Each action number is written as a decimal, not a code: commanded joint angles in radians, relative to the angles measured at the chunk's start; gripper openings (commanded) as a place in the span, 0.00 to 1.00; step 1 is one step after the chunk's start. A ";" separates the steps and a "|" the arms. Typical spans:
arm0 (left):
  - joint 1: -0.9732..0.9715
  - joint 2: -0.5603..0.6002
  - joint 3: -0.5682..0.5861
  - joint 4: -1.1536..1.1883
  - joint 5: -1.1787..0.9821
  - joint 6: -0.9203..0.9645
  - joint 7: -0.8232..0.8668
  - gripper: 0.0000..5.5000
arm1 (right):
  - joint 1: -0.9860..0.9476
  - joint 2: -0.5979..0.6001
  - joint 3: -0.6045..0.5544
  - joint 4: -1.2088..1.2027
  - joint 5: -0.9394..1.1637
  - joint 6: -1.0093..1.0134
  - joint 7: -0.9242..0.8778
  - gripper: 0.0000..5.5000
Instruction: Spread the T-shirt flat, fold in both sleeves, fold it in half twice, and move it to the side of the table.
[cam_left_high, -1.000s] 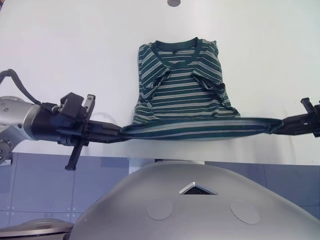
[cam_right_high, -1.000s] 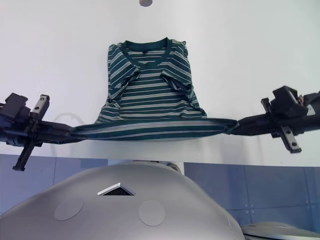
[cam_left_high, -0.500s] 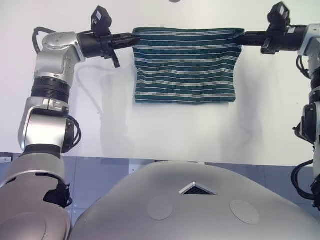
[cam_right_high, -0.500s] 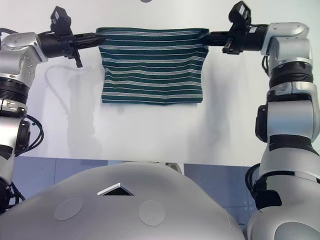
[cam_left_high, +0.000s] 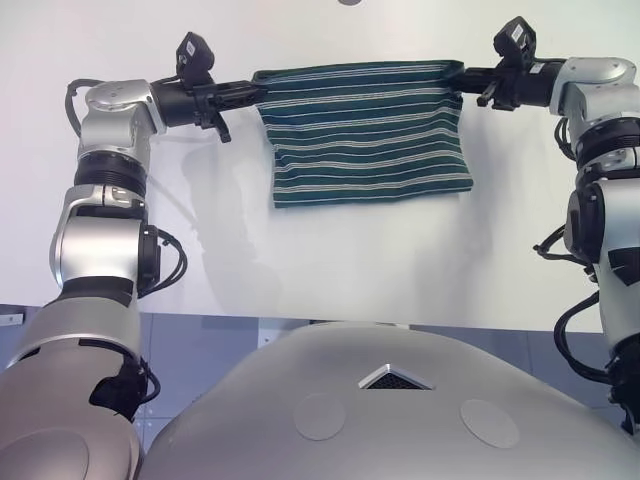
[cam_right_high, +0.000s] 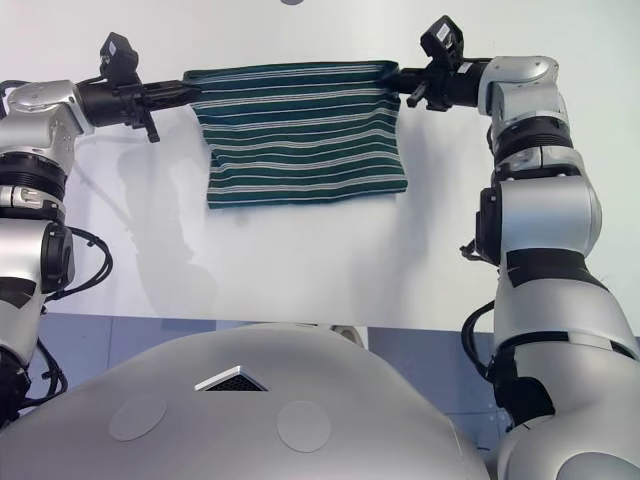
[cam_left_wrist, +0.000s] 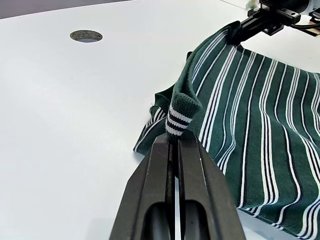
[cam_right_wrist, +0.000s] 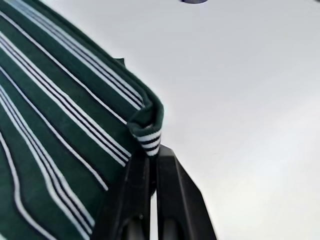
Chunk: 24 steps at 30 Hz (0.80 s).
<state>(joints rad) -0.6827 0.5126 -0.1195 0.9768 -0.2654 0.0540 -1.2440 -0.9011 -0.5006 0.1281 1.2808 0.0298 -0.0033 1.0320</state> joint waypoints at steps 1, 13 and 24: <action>-0.007 -0.032 -0.026 0.057 0.100 -0.040 0.101 0.07 | -0.025 0.026 -0.032 0.012 -0.021 0.014 -0.088 0.17; 0.070 -0.049 0.265 -0.060 -0.024 -0.046 0.422 0.40 | 0.424 0.140 0.108 -0.849 0.042 -0.009 -0.016 0.45; 0.267 -0.169 0.320 -0.586 -0.091 0.085 0.640 0.40 | 0.635 -0.390 0.281 -1.118 -0.223 -0.164 0.236 0.45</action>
<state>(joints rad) -0.4336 0.3413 0.2000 0.4430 -0.3562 0.1098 -0.6188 -0.2957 -0.7450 0.4019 0.0738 -0.0929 -0.0703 1.2174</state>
